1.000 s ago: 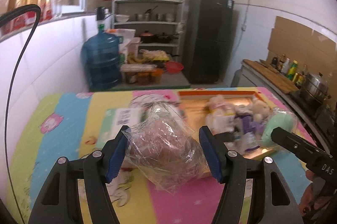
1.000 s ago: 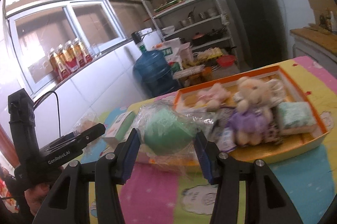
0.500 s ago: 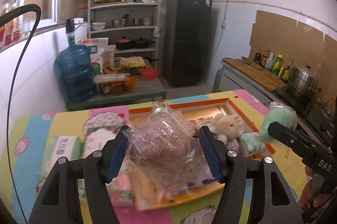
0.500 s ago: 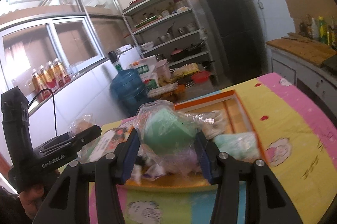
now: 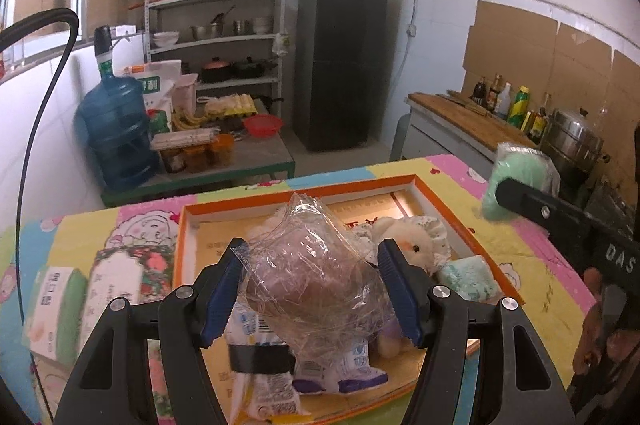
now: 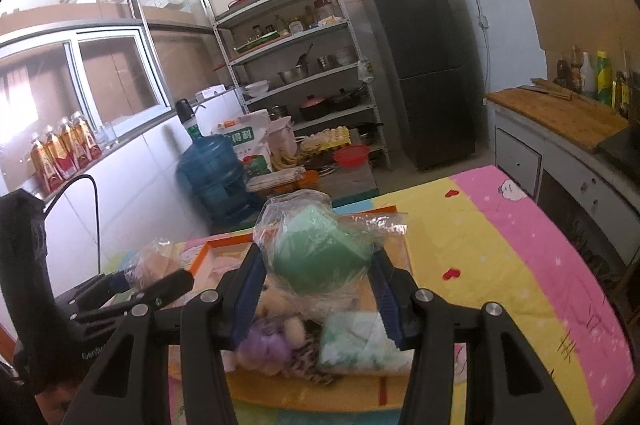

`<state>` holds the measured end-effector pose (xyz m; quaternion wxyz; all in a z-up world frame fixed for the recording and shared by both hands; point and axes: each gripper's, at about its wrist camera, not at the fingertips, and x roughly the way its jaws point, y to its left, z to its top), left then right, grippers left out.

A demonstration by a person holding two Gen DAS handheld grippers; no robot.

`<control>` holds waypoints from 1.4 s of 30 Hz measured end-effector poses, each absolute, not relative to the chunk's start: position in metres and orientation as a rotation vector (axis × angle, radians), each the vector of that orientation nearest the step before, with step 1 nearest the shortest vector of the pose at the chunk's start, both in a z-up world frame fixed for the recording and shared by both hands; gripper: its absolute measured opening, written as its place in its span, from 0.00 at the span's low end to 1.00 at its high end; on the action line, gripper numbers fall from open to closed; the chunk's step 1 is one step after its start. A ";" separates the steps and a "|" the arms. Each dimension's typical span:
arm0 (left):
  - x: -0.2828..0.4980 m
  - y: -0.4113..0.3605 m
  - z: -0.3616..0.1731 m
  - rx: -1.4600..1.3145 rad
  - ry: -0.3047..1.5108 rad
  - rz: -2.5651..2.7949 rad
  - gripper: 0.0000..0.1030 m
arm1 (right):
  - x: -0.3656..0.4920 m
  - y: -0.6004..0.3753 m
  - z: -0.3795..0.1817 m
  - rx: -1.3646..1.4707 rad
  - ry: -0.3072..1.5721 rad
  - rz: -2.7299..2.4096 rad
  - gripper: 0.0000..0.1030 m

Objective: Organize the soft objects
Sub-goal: 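Carry the bread bun and green ball over the orange box with both grippers, then open both grippers to drop the bread bun and green ball into the box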

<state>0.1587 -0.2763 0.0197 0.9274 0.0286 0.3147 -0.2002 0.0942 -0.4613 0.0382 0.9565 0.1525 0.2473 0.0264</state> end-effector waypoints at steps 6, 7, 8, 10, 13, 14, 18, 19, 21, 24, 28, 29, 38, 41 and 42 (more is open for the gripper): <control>0.173 -0.283 0.006 0.061 0.680 -0.406 0.66 | 0.121 -0.463 0.033 0.288 0.535 0.059 0.50; 0.175 -0.284 0.005 0.061 0.684 -0.406 0.66 | 0.126 -0.462 0.031 0.287 0.543 0.063 0.50; 0.177 -0.284 0.003 0.061 0.689 -0.406 0.66 | 0.130 -0.462 0.030 0.285 0.549 0.065 0.50; 0.180 -0.285 0.000 0.060 0.695 -0.405 0.66 | 0.137 -0.461 0.028 0.281 0.558 0.070 0.50; 0.183 -0.287 -0.005 0.064 0.703 -0.408 0.66 | 0.147 -0.460 0.024 0.273 0.571 0.074 0.50; 0.184 -0.287 -0.007 0.067 0.706 -0.408 0.66 | 0.150 -0.460 0.022 0.273 0.575 0.074 0.50; 0.187 -0.290 -0.013 0.070 0.718 -0.411 0.66 | 0.158 -0.462 0.014 0.280 0.595 0.072 0.50; 0.188 -0.290 -0.014 0.071 0.720 -0.413 0.66 | 0.160 -0.462 0.011 0.281 0.602 0.071 0.50; 0.189 -0.293 -0.017 0.075 0.722 -0.417 0.66 | 0.163 -0.463 0.007 0.283 0.613 0.069 0.50; 0.191 -0.295 -0.022 0.080 0.729 -0.424 0.67 | 0.169 -0.464 -0.002 0.285 0.637 0.070 0.50; 0.192 -0.297 -0.025 0.090 0.724 -0.428 0.68 | 0.179 -0.463 -0.018 0.291 0.699 0.078 0.51; 0.192 -0.297 -0.026 0.089 0.723 -0.431 0.68 | 0.180 -0.463 -0.020 0.290 0.708 0.078 0.51; 0.188 -0.296 -0.025 0.096 0.707 -0.421 0.72 | 0.183 -0.465 -0.028 0.304 0.734 0.064 0.62; 0.186 -0.296 -0.024 0.102 0.710 -0.416 0.73 | 0.182 -0.464 -0.027 0.297 0.729 0.060 0.63; 0.186 -0.296 -0.024 0.102 0.711 -0.417 0.73 | 0.181 -0.463 -0.026 0.295 0.728 0.058 0.64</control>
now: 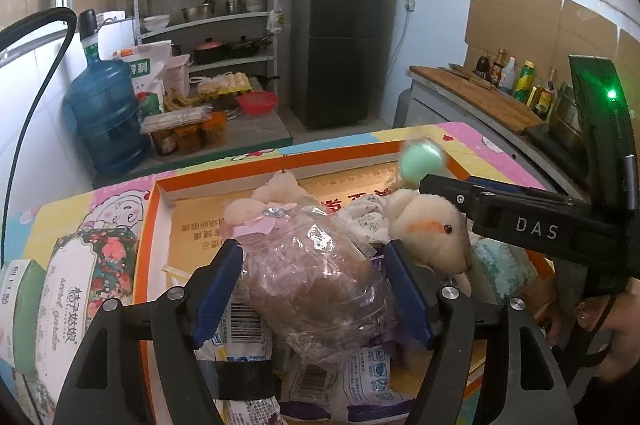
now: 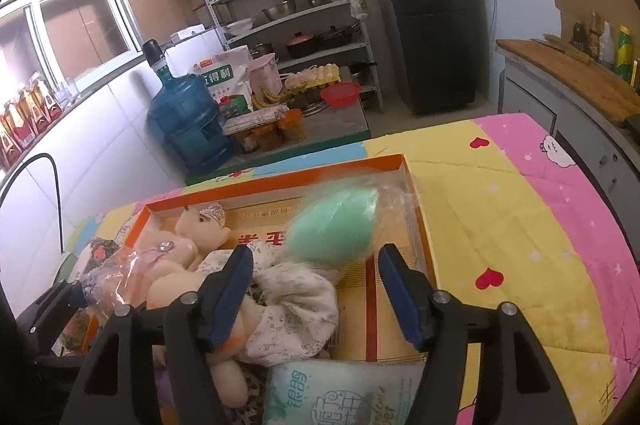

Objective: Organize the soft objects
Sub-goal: 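Open both grippers to drop the bread bun and green ball into the box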

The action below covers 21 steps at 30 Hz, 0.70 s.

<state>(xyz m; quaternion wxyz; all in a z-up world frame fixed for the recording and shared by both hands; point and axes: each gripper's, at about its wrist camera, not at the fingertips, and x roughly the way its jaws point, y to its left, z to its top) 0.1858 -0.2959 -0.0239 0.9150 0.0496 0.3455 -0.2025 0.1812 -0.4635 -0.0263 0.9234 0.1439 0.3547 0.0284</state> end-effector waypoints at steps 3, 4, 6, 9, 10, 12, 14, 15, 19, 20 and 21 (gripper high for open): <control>0.186 -0.295 -0.021 0.097 0.714 -0.420 0.73 | 0.180 -0.464 -0.024 0.297 0.724 0.057 0.64; 0.185 -0.294 -0.021 0.093 0.713 -0.425 0.73 | 0.179 -0.464 -0.023 0.299 0.720 0.058 0.64; 0.184 -0.293 -0.019 0.084 0.712 -0.440 0.73 | 0.177 -0.463 -0.020 0.299 0.714 0.058 0.64; 0.179 -0.292 -0.015 0.079 0.700 -0.457 0.76 | 0.173 -0.462 -0.015 0.298 0.703 0.058 0.64; 0.177 -0.292 -0.014 0.077 0.695 -0.462 0.76 | 0.171 -0.462 -0.013 0.298 0.697 0.058 0.64; 0.173 -0.290 -0.011 0.074 0.683 -0.470 0.76 | 0.168 -0.462 -0.010 0.298 0.687 0.057 0.64; 0.170 -0.289 -0.007 0.067 0.669 -0.475 0.76 | 0.164 -0.462 -0.007 0.300 0.676 0.055 0.64; 0.168 -0.288 -0.005 0.064 0.665 -0.476 0.76 | 0.162 -0.462 -0.006 0.301 0.671 0.055 0.64; 0.163 -0.285 0.002 0.054 0.653 -0.479 0.76 | 0.152 -0.463 0.001 0.307 0.647 0.052 0.64; 0.160 -0.284 0.004 0.055 0.649 -0.477 0.76 | 0.151 -0.463 0.002 0.307 0.643 0.052 0.64; 0.160 -0.285 0.006 0.059 0.645 -0.472 0.76 | 0.149 -0.463 0.004 0.307 0.640 0.052 0.64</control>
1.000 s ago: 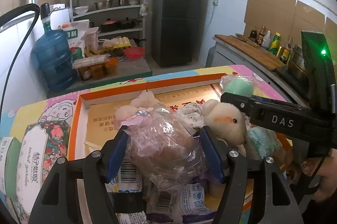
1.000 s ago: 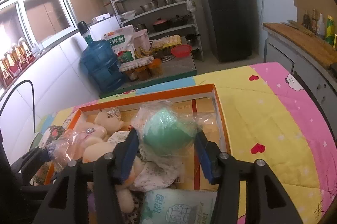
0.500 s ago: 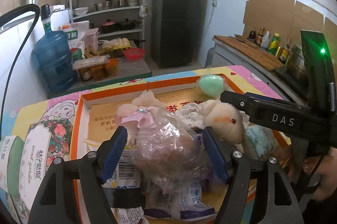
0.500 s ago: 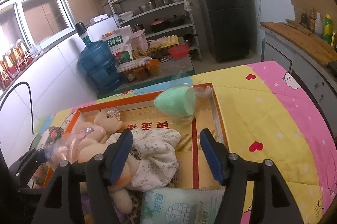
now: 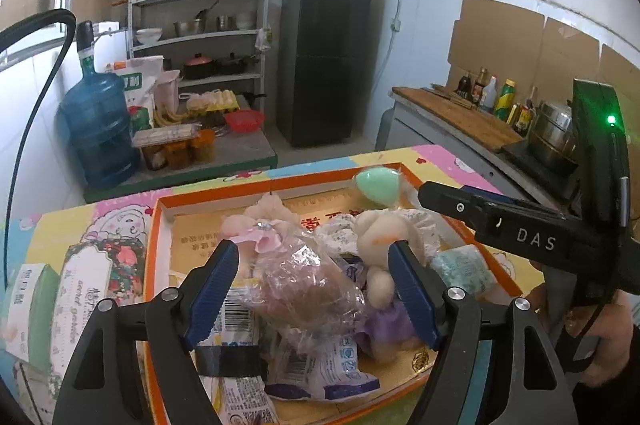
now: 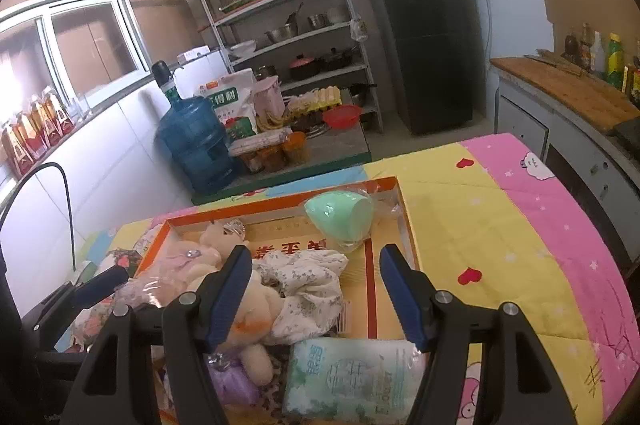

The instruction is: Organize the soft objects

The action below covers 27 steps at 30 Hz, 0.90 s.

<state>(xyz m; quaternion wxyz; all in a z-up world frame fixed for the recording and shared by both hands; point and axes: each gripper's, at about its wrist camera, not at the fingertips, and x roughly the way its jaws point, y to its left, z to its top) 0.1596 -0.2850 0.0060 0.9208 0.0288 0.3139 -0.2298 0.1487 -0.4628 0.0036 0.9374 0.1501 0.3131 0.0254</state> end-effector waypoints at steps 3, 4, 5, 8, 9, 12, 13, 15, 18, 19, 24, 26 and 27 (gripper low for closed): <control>0.153 -0.284 0.010 0.067 0.627 -0.454 0.76 | 0.142 -0.461 0.007 0.304 0.631 0.051 0.64; 0.150 -0.283 0.012 0.068 0.622 -0.448 0.76 | 0.140 -0.460 0.009 0.303 0.629 0.050 0.64; 0.149 -0.282 0.014 0.068 0.620 -0.441 0.76 | 0.138 -0.459 0.010 0.302 0.627 0.049 0.64; 0.142 -0.278 0.019 0.085 0.602 -0.416 0.76 | 0.131 -0.455 0.013 0.297 0.618 0.043 0.64; 0.140 -0.277 0.020 0.093 0.595 -0.408 0.76 | 0.129 -0.454 0.015 0.295 0.613 0.041 0.64; 0.132 -0.273 0.024 0.108 0.582 -0.388 0.76 | 0.121 -0.447 0.019 0.287 0.603 0.046 0.64; 0.131 -0.270 0.025 0.107 0.580 -0.384 0.76 | 0.119 -0.445 0.020 0.286 0.601 0.049 0.64; 0.125 -0.265 0.027 0.102 0.574 -0.373 0.76 | 0.114 -0.440 0.022 0.281 0.598 0.054 0.64; 0.116 -0.256 0.030 0.089 0.568 -0.358 0.76 | 0.107 -0.431 0.025 0.268 0.592 0.056 0.64; 0.114 -0.252 0.031 0.081 0.565 -0.355 0.76 | 0.105 -0.428 0.026 0.264 0.590 0.056 0.64; 0.099 -0.236 0.035 0.054 0.555 -0.323 0.76 | 0.093 -0.413 0.033 0.251 0.578 0.065 0.64; 0.094 -0.230 0.037 0.049 0.550 -0.299 0.76 | 0.088 -0.406 0.035 0.243 0.576 0.066 0.64; 0.091 -0.226 0.038 0.045 0.544 -0.288 0.76 | 0.086 -0.403 0.036 0.238 0.575 0.065 0.64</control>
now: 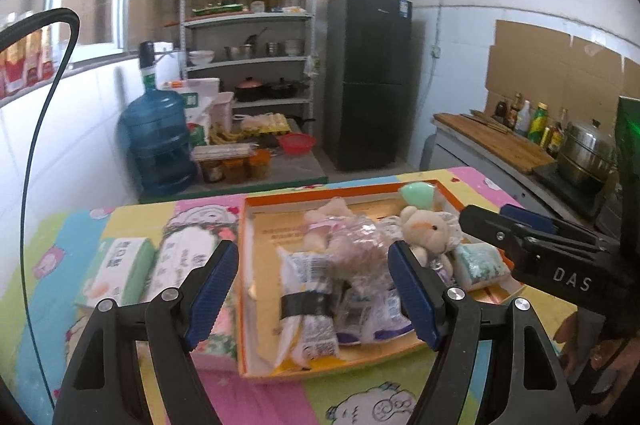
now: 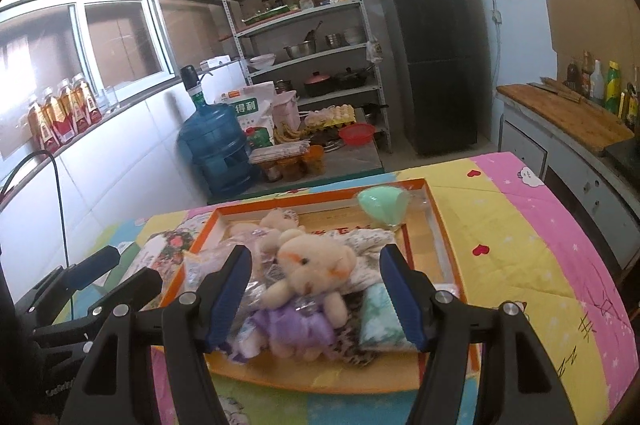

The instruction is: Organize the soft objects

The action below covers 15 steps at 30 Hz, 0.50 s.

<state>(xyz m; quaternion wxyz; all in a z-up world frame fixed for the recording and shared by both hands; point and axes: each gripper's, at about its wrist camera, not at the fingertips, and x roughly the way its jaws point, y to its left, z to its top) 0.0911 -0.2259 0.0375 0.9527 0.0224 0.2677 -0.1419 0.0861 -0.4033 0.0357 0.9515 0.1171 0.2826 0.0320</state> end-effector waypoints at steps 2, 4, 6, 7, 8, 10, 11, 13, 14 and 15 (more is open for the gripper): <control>0.086 -0.219 0.039 0.040 0.535 -0.274 0.76 | 0.081 -0.398 0.037 0.233 0.572 0.064 0.64; 0.079 -0.212 0.040 0.038 0.526 -0.254 0.76 | 0.076 -0.392 0.038 0.232 0.568 0.063 0.64; 0.073 -0.206 0.041 0.044 0.518 -0.230 0.76 | 0.072 -0.387 0.039 0.233 0.566 0.062 0.64; 0.070 -0.205 0.042 0.046 0.518 -0.222 0.76 | 0.068 -0.383 0.040 0.232 0.563 0.061 0.64; 0.067 -0.201 0.042 0.049 0.518 -0.210 0.76 | 0.065 -0.379 0.041 0.230 0.558 0.059 0.64; 0.062 -0.194 0.042 0.047 0.521 -0.188 0.76 | 0.059 -0.372 0.042 0.222 0.549 0.050 0.64; 0.060 -0.190 0.042 0.043 0.522 -0.182 0.76 | 0.054 -0.367 0.043 0.216 0.543 0.045 0.64; 0.055 -0.182 0.041 0.032 0.528 -0.172 0.76 | 0.048 -0.358 0.045 0.206 0.531 0.038 0.64; 0.053 -0.178 0.041 0.028 0.533 -0.167 0.76 | 0.043 -0.353 0.046 0.203 0.523 0.037 0.64; 0.052 -0.175 0.041 0.025 0.537 -0.162 0.76 | 0.040 -0.347 0.047 0.200 0.519 0.037 0.64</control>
